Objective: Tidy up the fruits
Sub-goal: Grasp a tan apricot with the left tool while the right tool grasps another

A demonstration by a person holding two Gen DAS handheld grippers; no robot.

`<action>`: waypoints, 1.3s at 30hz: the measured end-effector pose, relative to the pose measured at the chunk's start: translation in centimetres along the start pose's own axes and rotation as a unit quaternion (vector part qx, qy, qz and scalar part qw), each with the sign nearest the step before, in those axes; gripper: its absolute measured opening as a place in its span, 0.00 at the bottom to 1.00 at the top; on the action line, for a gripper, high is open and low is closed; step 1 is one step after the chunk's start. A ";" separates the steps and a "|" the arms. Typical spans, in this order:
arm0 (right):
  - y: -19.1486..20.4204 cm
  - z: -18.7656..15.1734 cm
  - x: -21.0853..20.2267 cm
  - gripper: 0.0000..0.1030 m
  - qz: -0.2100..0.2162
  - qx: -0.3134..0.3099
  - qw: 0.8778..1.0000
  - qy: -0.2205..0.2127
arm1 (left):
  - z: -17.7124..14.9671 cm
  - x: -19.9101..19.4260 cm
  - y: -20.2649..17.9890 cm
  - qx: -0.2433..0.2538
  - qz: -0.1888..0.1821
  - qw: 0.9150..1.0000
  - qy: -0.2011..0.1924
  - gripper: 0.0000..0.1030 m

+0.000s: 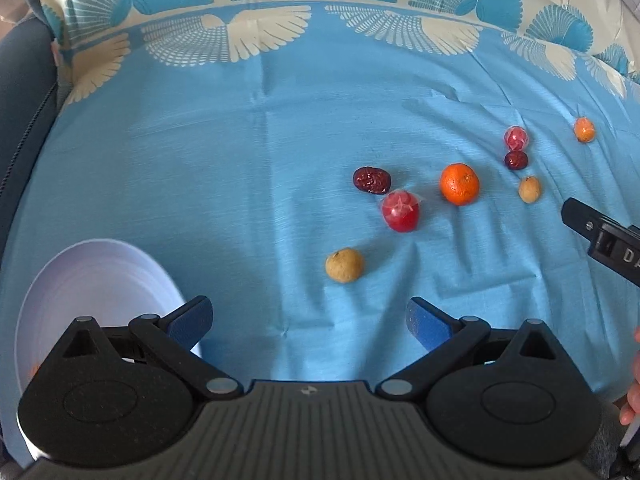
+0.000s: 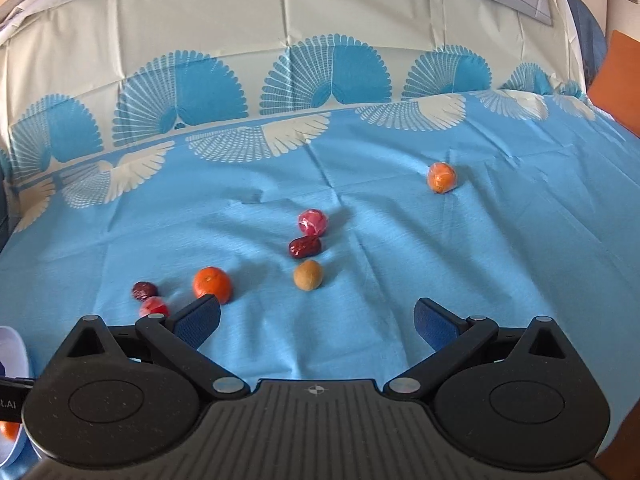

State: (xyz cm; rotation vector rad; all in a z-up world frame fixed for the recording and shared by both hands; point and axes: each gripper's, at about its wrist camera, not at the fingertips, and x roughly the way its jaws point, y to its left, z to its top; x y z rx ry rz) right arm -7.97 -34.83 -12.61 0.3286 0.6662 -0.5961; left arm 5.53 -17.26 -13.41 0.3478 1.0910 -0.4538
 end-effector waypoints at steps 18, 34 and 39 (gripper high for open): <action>0.5 -1.4 9.1 0.75 -0.014 -0.042 0.999 -0.012 | 1.1 5.5 -0.7 0.022 -0.023 0.999 -0.013 0.68; 1.3 0.2 -4.0 0.26 0.055 -0.010 0.998 -0.019 | -1.2 -8.6 1.4 0.016 -0.030 0.997 -0.075 0.28; 3.3 -1.0 -11.1 0.26 0.100 -0.039 0.994 -0.030 | -4.2 -14.3 3.4 0.016 -0.006 0.997 -0.076 0.28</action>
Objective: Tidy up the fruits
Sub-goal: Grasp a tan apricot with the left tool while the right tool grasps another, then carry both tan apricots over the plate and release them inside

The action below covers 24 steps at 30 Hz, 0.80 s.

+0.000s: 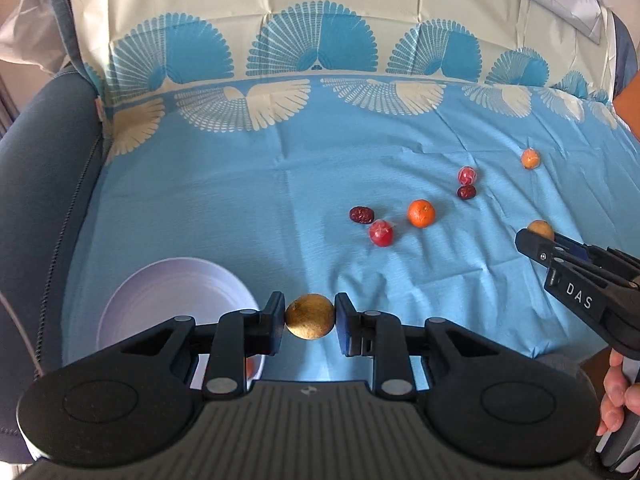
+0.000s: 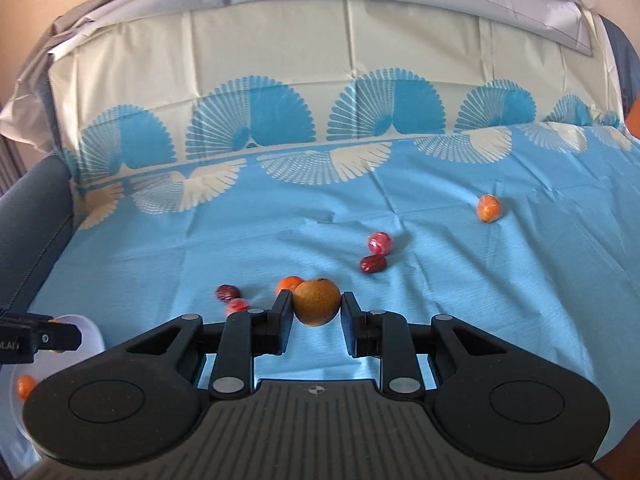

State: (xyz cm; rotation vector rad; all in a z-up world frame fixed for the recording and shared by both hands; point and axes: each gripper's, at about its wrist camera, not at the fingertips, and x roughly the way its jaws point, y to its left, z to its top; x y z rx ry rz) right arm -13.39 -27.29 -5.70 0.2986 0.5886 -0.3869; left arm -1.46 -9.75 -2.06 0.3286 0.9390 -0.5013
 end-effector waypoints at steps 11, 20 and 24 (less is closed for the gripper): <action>7.1 -2.7 -10.9 0.26 0.082 -0.047 0.995 0.009 | -7.7 -9.6 5.9 -0.033 0.031 0.999 -0.005 0.28; 12.1 -5.7 -16.4 0.26 0.149 -0.111 0.982 0.033 | -12.7 -14.8 8.9 -0.068 0.051 0.996 -0.032 0.28; 13.4 -5.9 -17.8 0.26 0.152 -0.133 0.979 0.020 | -14.0 -15.8 9.3 -0.077 0.051 0.995 -0.037 0.28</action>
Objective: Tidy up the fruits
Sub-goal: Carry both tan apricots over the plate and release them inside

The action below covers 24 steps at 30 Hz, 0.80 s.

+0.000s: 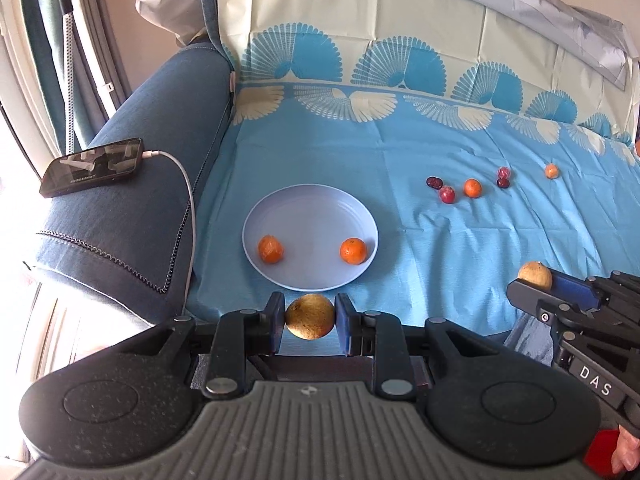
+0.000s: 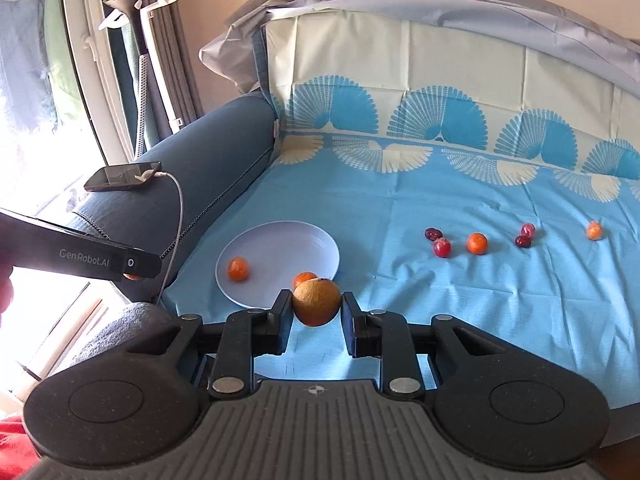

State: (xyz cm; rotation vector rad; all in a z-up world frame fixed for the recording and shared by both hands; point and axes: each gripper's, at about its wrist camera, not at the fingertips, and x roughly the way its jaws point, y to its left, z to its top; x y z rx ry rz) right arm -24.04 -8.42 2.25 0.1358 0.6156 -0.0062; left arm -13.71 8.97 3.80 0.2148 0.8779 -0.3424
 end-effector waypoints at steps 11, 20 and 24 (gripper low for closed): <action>1.2 0.0 -1.1 0.26 -0.009 -0.027 1.000 -0.009 | -0.9 -0.6 0.5 -0.005 -0.012 1.000 -0.007 0.28; 1.3 0.0 -0.7 0.26 -0.010 -0.027 1.000 -0.001 | -1.1 -0.1 0.7 -0.008 -0.017 1.000 -0.003 0.28; 1.2 0.1 -0.3 0.26 -0.010 -0.027 1.000 0.004 | -0.9 0.3 0.8 -0.010 -0.017 1.000 0.003 0.28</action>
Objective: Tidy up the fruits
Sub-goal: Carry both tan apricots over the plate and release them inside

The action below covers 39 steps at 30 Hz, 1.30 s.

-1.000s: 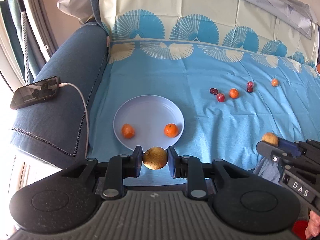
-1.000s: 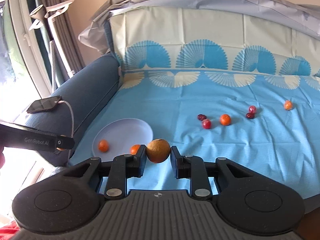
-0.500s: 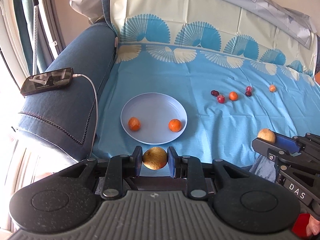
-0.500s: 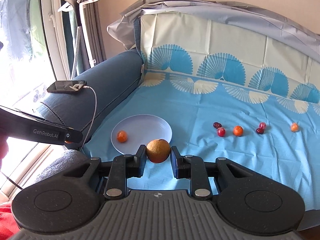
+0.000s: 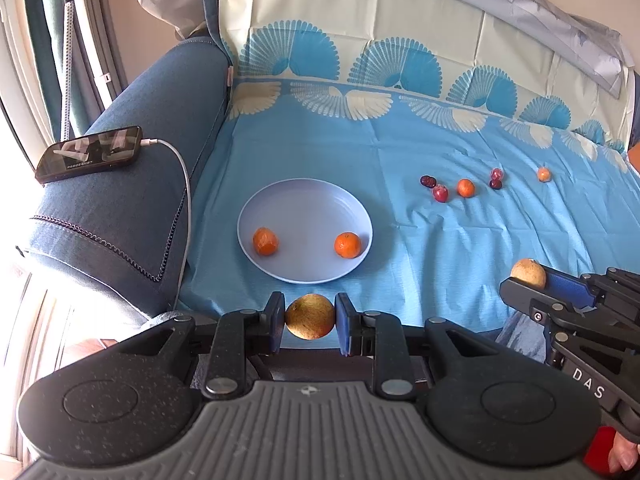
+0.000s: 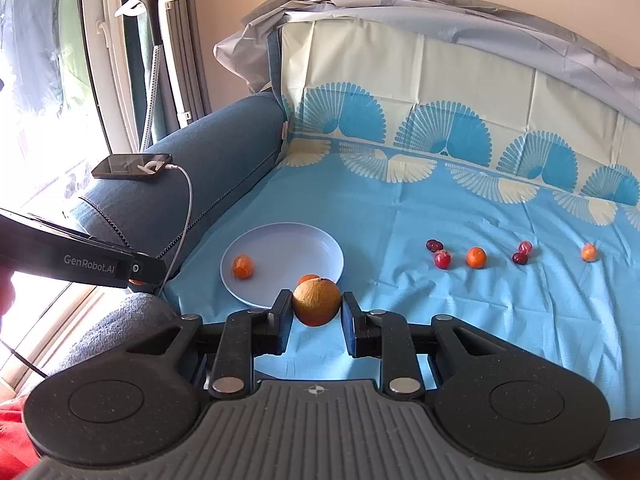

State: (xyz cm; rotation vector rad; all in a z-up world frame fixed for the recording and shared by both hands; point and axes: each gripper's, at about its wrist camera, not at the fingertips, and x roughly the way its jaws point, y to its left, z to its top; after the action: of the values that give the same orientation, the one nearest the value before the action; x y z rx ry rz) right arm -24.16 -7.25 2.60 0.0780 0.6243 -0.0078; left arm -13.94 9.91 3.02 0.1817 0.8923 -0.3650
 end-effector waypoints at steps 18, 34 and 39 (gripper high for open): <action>0.2 0.6 2.7 0.26 -0.005 -0.010 1.000 0.027 | 0.9 2.4 1.9 -0.014 0.008 1.000 0.014 0.28; 0.3 1.6 6.2 0.26 0.003 -0.005 0.999 0.048 | 3.1 5.2 3.1 -0.020 0.016 0.999 0.028 0.28; 0.1 2.0 8.0 0.26 0.007 -0.002 0.999 0.053 | 4.3 6.5 3.1 -0.018 0.017 0.999 0.032 0.28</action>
State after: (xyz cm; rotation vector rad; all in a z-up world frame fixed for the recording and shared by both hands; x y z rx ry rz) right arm -16.50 -7.18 -0.49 0.0788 0.7289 0.0117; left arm -5.93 9.99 0.56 0.1764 0.9565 -0.3122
